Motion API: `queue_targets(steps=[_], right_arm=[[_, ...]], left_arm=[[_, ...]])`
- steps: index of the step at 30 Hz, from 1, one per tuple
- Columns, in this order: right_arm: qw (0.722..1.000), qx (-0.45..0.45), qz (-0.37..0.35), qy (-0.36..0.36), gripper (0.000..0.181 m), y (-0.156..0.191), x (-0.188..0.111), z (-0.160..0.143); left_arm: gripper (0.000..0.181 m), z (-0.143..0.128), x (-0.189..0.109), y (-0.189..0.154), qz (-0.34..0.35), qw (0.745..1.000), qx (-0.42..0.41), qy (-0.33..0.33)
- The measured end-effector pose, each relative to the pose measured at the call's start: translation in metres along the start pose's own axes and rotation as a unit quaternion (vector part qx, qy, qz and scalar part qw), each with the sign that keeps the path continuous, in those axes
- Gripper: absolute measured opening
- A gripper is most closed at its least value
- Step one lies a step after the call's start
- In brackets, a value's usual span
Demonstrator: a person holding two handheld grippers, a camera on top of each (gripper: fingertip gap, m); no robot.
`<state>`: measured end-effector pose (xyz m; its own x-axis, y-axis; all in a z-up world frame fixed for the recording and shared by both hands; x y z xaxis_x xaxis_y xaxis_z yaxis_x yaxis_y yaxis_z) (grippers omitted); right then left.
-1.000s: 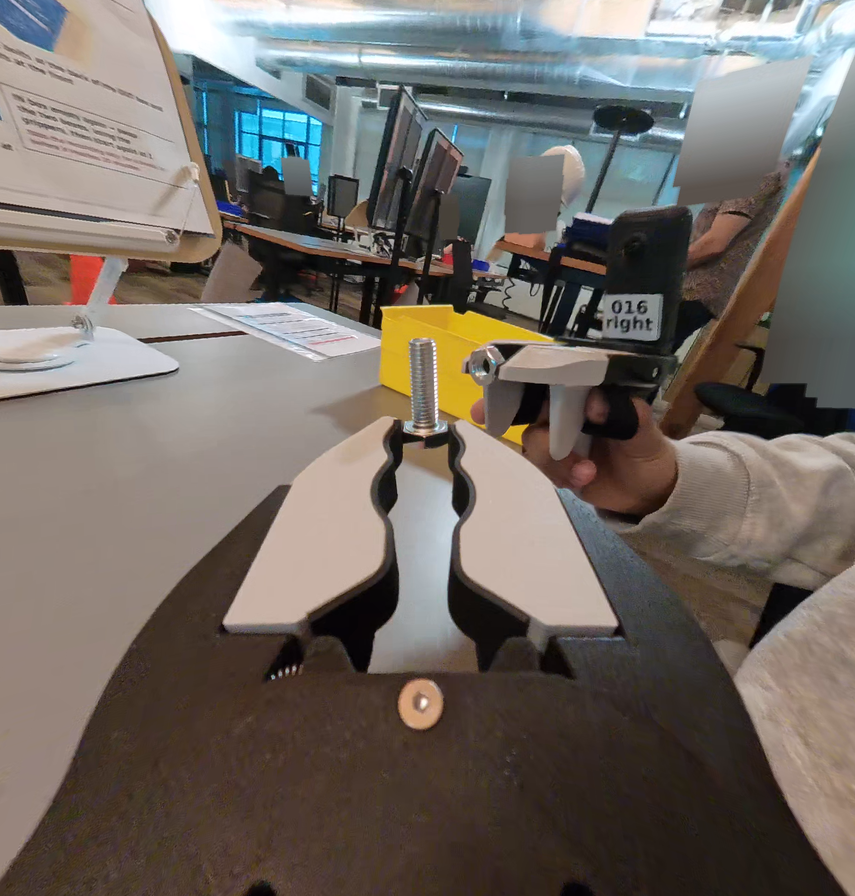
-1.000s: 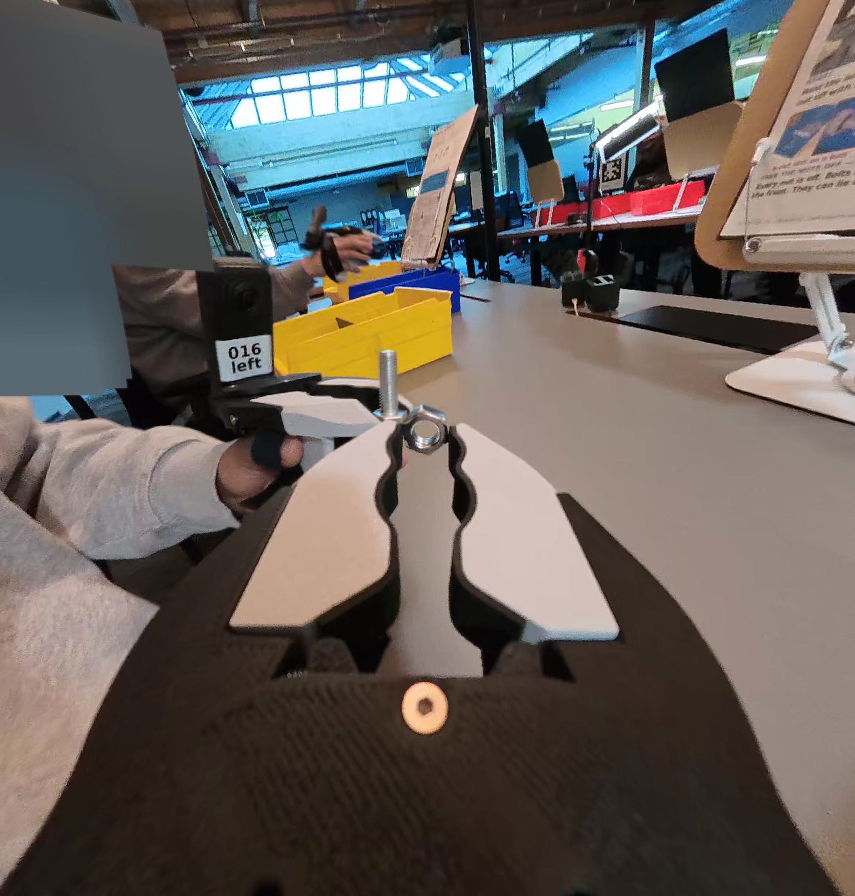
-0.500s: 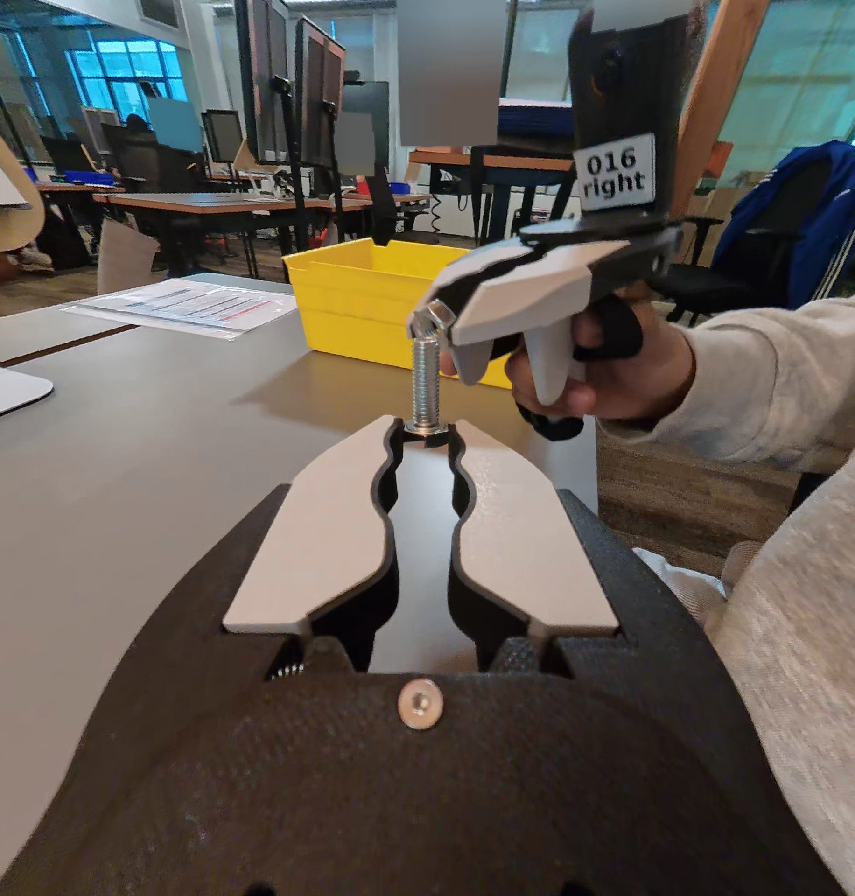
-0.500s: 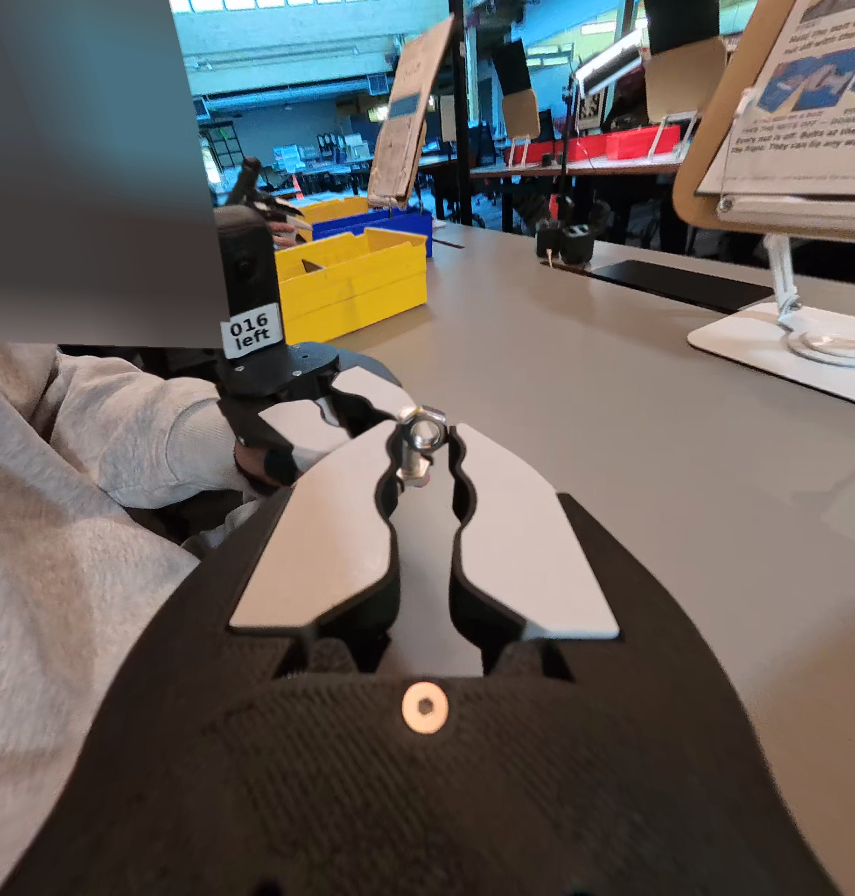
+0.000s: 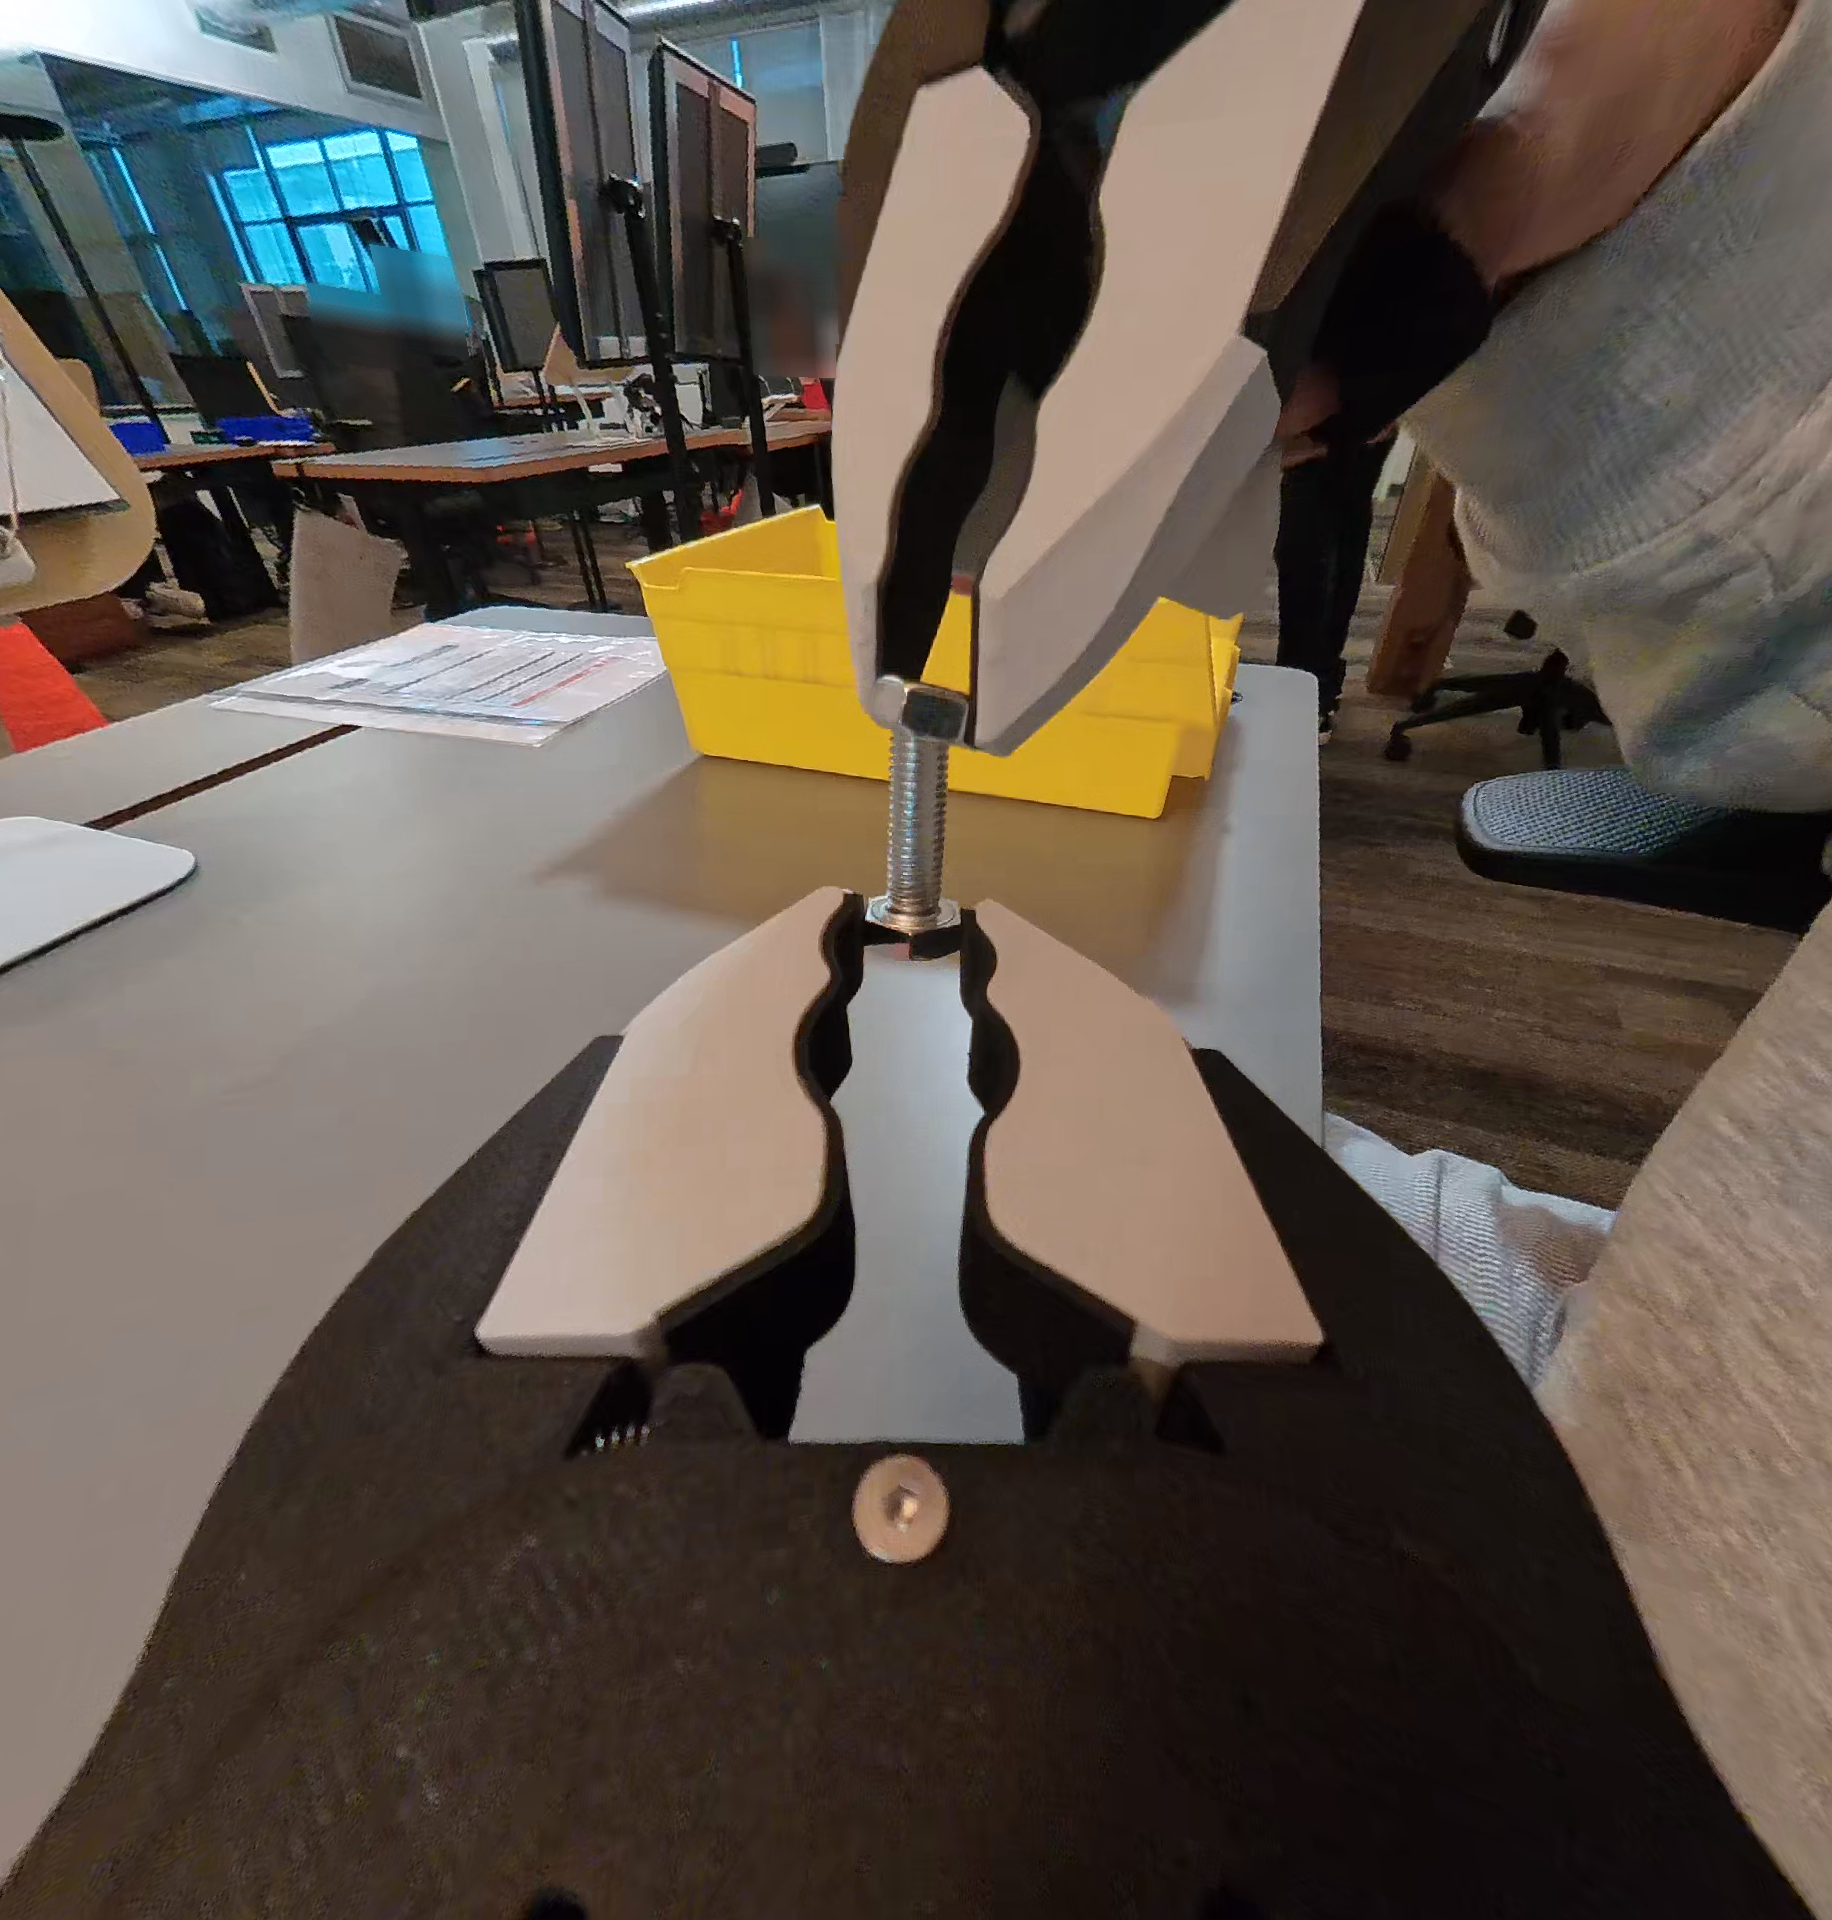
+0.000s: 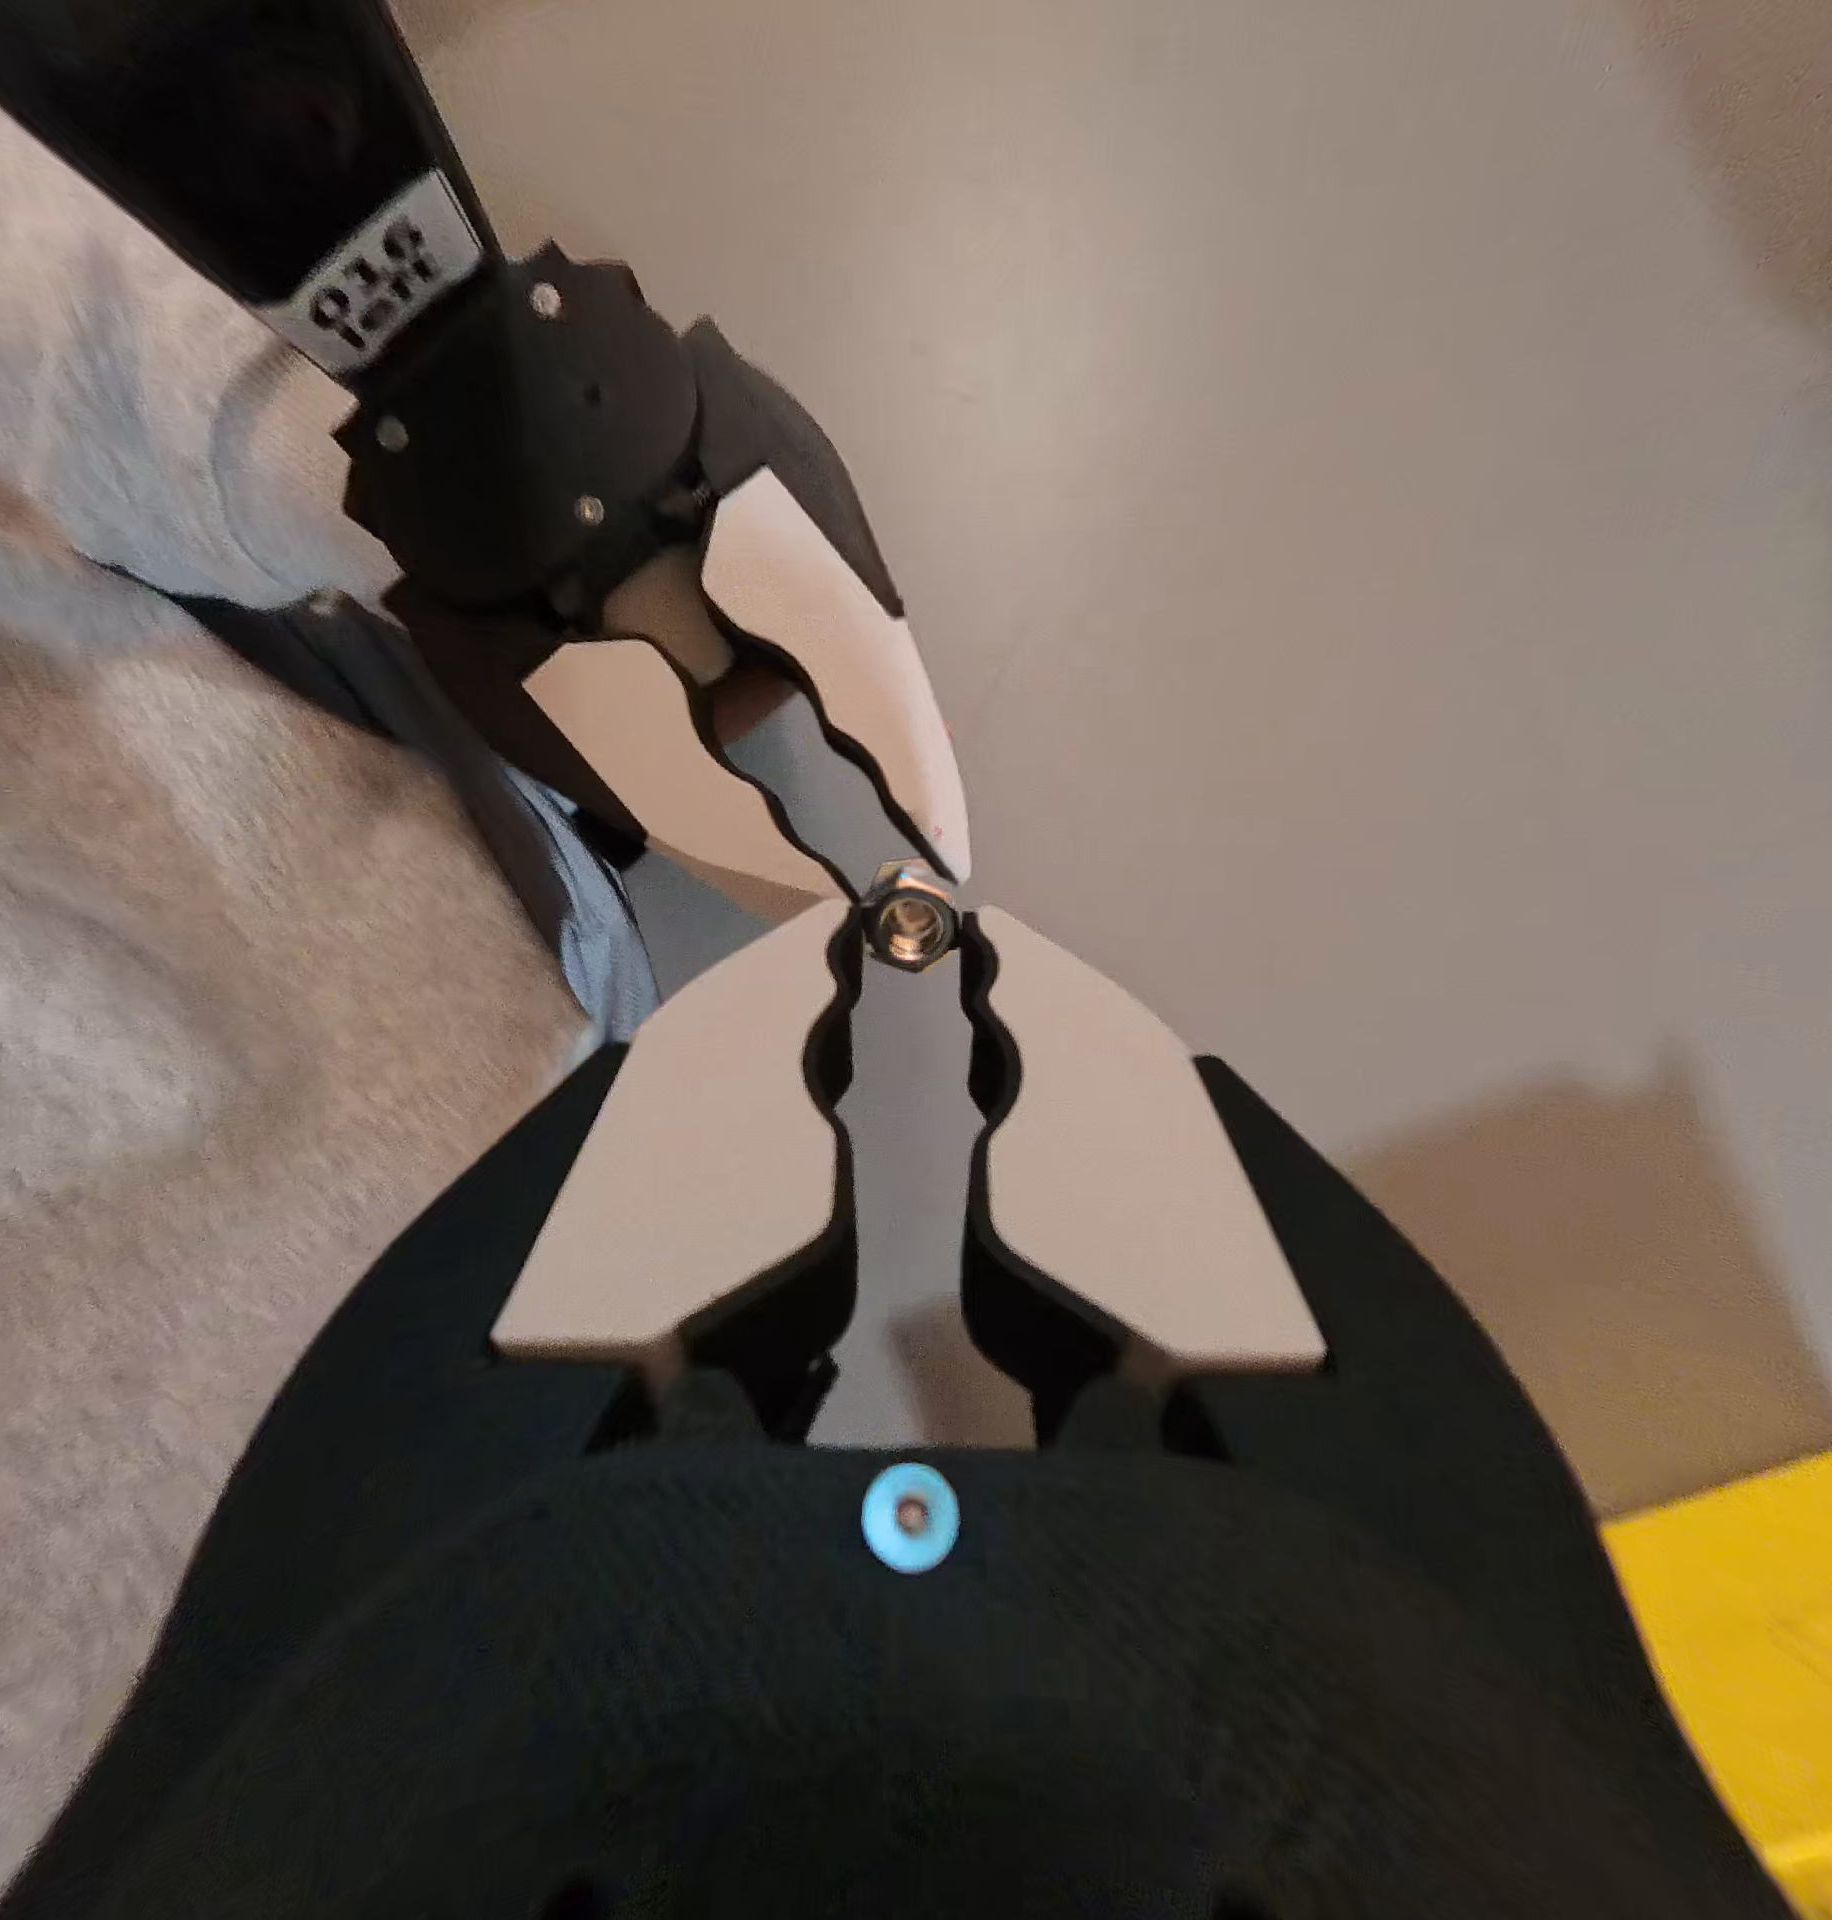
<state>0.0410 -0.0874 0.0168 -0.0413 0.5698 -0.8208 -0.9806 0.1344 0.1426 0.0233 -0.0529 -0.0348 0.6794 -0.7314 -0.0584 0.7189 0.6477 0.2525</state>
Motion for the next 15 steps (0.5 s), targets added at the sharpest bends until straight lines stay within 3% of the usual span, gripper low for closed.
queue_targets(steps=[6,15], right_arm=[[0.996,-0.036,-0.017,0.081,0.018,0.003,0.002,-0.004],[0.991,-0.064,0.0,0.115,0.018,0.006,0.0,-0.017]], left_arm=[[0.018,-0.002,0.001,-0.005,-0.014,1.0,0.024,0.013],[0.018,-0.003,0.005,-0.016,-0.025,0.997,0.065,0.032]])
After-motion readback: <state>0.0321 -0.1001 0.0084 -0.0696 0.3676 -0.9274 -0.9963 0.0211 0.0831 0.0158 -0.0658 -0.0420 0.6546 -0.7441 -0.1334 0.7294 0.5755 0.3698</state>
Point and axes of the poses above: each gripper's, where its closed fingertips meet, x out along the fingers, z out of its top, y = z × x across the jaws, the point moved 3 cm from there along -x, back along the fingers, and after that the axes turned 13 degrees about x, right-handed, at the moved point
